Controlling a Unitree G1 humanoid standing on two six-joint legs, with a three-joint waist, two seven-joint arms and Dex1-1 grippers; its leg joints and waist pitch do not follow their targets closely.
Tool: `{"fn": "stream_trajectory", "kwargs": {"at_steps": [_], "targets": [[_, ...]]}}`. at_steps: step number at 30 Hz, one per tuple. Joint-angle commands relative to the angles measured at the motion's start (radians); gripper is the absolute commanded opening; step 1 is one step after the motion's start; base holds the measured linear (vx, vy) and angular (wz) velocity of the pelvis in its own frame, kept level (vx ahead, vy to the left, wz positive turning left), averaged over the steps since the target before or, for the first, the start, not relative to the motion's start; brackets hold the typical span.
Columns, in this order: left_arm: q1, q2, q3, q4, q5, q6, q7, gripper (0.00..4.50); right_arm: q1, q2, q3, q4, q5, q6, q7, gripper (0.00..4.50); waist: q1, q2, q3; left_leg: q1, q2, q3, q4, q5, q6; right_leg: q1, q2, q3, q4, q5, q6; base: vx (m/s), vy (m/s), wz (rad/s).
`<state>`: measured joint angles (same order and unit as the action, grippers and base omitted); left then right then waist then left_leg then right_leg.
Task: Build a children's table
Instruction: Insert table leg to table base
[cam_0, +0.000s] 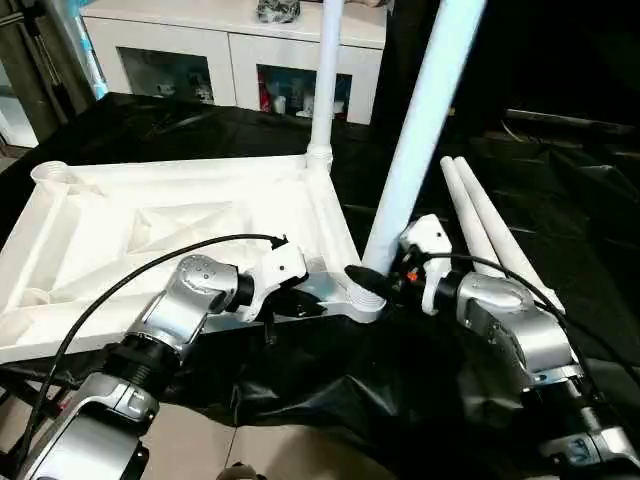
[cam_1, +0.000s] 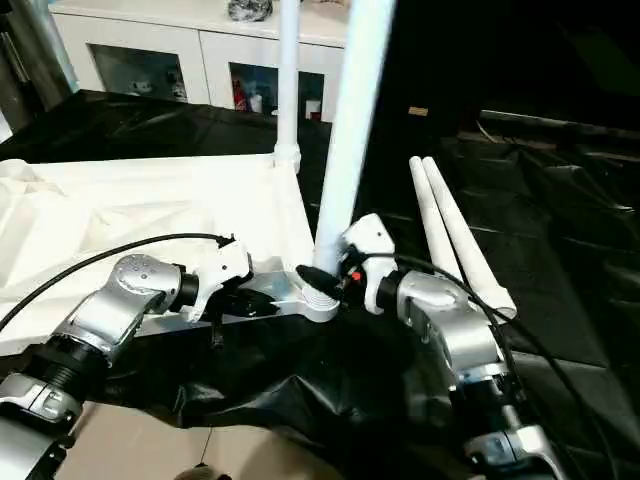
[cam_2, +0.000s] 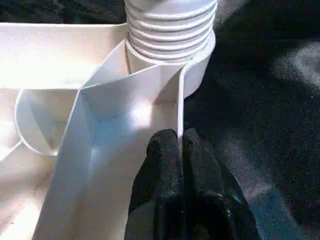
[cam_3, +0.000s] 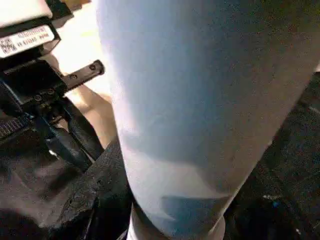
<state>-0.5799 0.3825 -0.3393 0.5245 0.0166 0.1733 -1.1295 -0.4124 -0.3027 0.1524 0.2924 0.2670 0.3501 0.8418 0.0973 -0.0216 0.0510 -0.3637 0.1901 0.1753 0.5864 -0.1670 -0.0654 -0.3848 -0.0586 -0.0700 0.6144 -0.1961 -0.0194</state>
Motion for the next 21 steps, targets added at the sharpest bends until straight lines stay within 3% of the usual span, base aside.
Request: {"fn": "stream_trajectory", "kwargs": {"at_steps": [1, 5, 7, 8, 13, 14, 21], "targets": [[-0.019, 0.022, 0.032, -0.039, -0.012, -0.031, 0.005, 0.00, 0.055, -0.016, 0.058, 0.112, -0.014, 0.043, 0.065, 1.89, -0.001, 0.007, -0.048, 0.018, 0.048, -0.025, -0.082, -0.361, -0.013, 0.020, -0.099, 0.055, -0.110, -0.465, -0.112, 0.000, 0.000, 0.00], [-0.019, 0.025, 0.028, -0.039, -0.009, -0.033, 0.000, 0.00, 0.055, -0.037, 0.079, 0.143, -0.041, 0.013, 0.092, 1.89, 0.001, 0.011, -0.051, 0.016, 0.049, -0.024, -0.082, -0.337, -0.011, 0.025, -0.097, 0.057, -0.102, -0.400, -0.135, 0.000, 0.000, 0.00], [-0.020, 0.030, 0.025, -0.042, -0.006, -0.036, -0.006, 0.00, 0.053, -0.051, 0.097, 0.155, -0.061, -0.006, 0.111, 1.89, 0.001, 0.008, -0.054, 0.014, 0.050, -0.022, -0.082, -0.314, -0.008, 0.029, -0.094, 0.056, -0.095, -0.329, -0.155, 0.000, 0.000, 0.00], [-0.019, 0.033, 0.022, -0.046, -0.006, -0.037, -0.012, 0.00, 0.046, -0.052, 0.095, 0.166, -0.068, -0.012, 0.119, 1.89, 0.003, 0.013, -0.054, 0.015, 0.050, -0.022, -0.083, -0.312, -0.007, 0.030, -0.094, 0.057, -0.093, -0.311, -0.164, 0.000, 0.000, 0.00], [-0.018, 0.039, 0.018, -0.049, -0.005, -0.043, -0.025, 0.00, 0.022, -0.049, 0.093, 0.192, -0.072, -0.025, 0.135, 1.89, -0.001, 0.011, -0.053, 0.016, 0.050, -0.022, -0.084, -0.332, -0.010, 0.031, -0.094, 0.056, -0.094, -0.324, -0.172, 0.000, 0.000, 0.00], [-0.018, 0.040, 0.016, -0.050, -0.003, -0.046, -0.028, 0.00, 0.013, -0.050, 0.100, 0.190, -0.074, -0.030, 0.148, 1.89, -0.003, 0.014, -0.053, 0.018, 0.049, -0.022, -0.083, -0.338, -0.014, 0.030, -0.093, 0.056, -0.095, -0.322, -0.174, 0.000, 0.000, 0.00], [-0.023, 0.038, 0.008, -0.044, 0.003, -0.055, -0.024, 0.00, 0.008, -0.068, 0.153, 0.130, -0.098, -0.035, 0.199, 1.89, -0.003, 0.011, -0.055, 0.016, 0.050, -0.020, -0.083, -0.303, -0.007, 0.035, -0.093, 0.057, -0.089, -0.271, -0.183, 0.000, 0.000, 0.00]]}}
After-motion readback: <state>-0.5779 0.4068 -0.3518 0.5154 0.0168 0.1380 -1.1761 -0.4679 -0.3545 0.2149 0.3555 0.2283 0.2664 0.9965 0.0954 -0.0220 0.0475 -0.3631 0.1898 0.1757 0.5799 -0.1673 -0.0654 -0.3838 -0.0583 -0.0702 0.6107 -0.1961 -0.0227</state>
